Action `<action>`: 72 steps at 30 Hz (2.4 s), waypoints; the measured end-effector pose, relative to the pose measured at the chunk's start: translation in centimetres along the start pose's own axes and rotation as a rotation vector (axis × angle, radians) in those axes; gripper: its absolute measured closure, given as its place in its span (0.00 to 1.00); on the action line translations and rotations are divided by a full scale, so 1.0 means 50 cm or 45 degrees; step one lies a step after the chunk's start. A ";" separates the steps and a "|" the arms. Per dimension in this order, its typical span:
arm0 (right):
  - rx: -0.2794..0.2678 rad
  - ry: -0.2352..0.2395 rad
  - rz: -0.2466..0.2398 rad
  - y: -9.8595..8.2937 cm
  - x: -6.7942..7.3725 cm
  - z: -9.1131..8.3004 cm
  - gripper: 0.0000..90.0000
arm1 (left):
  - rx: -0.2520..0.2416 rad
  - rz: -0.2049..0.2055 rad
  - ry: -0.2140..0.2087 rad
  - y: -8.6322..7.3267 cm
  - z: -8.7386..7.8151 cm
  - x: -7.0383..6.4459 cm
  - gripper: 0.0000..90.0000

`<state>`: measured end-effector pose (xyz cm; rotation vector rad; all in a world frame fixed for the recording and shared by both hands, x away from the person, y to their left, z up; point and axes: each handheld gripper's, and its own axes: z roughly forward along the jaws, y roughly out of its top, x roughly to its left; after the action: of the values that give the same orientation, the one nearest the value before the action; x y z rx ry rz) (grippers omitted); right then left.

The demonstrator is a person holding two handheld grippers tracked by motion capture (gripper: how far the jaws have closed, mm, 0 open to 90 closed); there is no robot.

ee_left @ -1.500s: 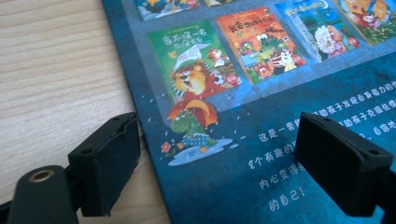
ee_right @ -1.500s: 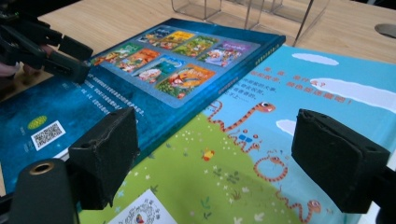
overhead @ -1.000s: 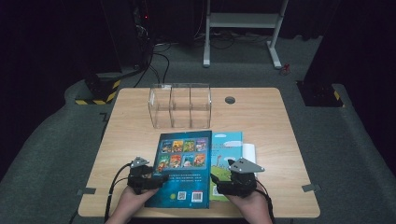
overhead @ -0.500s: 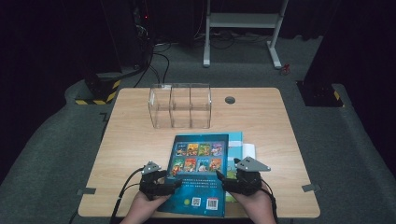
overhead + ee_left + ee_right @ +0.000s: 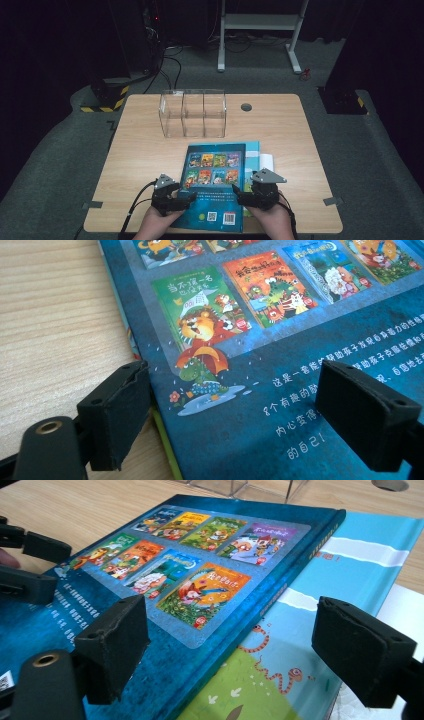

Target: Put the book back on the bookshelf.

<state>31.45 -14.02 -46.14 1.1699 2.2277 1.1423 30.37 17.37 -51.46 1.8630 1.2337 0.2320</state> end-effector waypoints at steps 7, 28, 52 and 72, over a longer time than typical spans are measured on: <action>-0.001 -0.029 0.000 -0.010 -0.003 -0.006 0.15 | -0.011 0.052 0.012 0.006 0.006 -0.018 0.16; 0.011 -0.068 0.119 -0.053 -0.015 -0.047 0.16 | -0.047 0.150 -0.052 0.032 0.040 -0.071 0.16; 0.114 0.049 0.220 -0.050 -0.019 -0.043 0.22 | -0.042 0.113 -0.141 0.027 0.046 -0.067 0.15; 0.048 -0.041 0.180 -0.045 -0.018 -0.080 0.46 | -0.039 0.110 -0.151 0.027 0.046 -0.063 0.15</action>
<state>28.32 -17.43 -45.60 1.3701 2.1807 1.1308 31.01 13.35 -50.94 1.8783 1.0654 0.1838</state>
